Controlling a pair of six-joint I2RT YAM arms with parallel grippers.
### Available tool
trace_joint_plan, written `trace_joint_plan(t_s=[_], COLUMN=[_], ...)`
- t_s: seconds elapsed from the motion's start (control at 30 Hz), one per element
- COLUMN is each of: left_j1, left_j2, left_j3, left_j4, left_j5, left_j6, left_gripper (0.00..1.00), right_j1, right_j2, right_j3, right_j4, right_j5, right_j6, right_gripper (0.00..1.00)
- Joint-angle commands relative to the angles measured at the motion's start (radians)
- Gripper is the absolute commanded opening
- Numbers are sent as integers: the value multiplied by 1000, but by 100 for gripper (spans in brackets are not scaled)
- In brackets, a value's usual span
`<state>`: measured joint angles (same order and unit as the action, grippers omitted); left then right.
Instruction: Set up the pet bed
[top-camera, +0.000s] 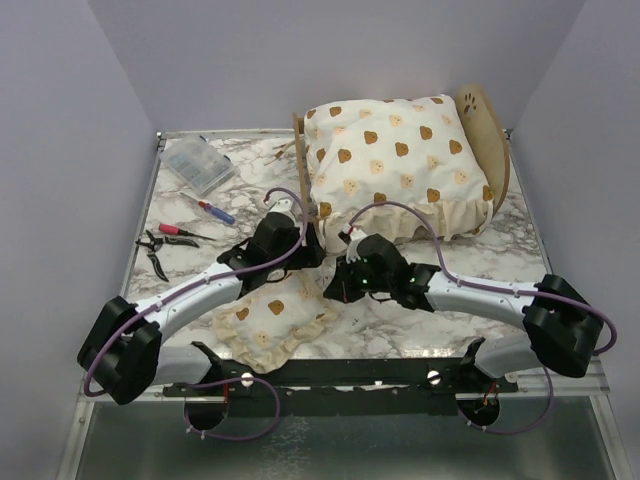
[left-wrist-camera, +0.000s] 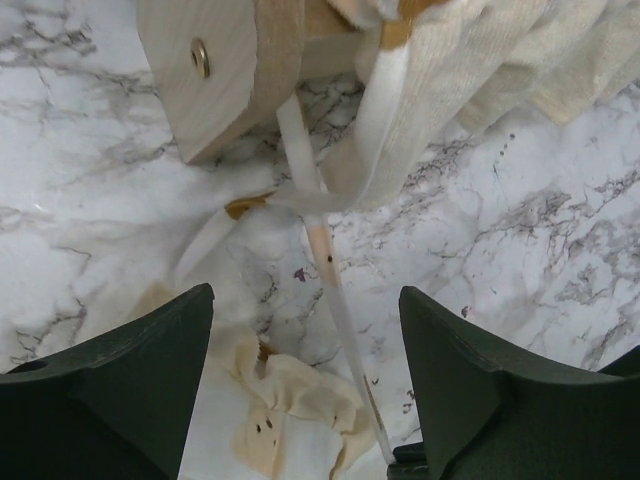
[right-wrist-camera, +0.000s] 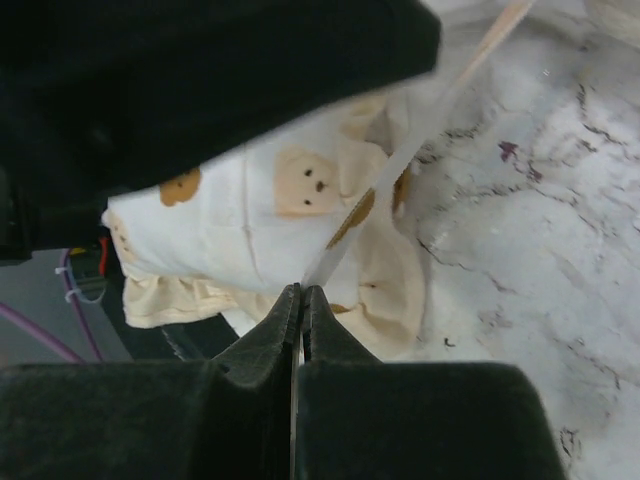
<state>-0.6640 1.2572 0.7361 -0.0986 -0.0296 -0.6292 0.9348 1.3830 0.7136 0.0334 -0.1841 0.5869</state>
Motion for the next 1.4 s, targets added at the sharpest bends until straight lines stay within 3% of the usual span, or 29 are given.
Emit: trace_joint_plan(t_s=[0.0,0.1,0.27,0.5,0.73,0.97,1.37], left_j1=[-38,-69,-117,-144,-144,-144,-143], left_j2=[9,23,50,25,-81,-115,-124], left_j3=[-58,-83,-120,-135,-175,-219,-123], left_j4=[78,113,184,167,16,6,-69], left_j5=[52,59,56,-17,-144,-154,-159], left_j6=[-117,-151,-206,-199,-143,-151,-93], left_gripper=[75,71,57,0,0,0,0], right_j1=[2,2,2,2,2,2,2], right_j2=[7,-14,-24,-57,-139,-15,98], right_j3=[13,-9,-25,-42,38,197,21], right_j4=[127,157,169,149,-20,-94,239], right_j5=[-86,-90,-99,-62,173,352,360], right_j6=[-6,-4,-3,-10,-103,-132,-139], right_gripper=[1,1,1,1,18,26,36])
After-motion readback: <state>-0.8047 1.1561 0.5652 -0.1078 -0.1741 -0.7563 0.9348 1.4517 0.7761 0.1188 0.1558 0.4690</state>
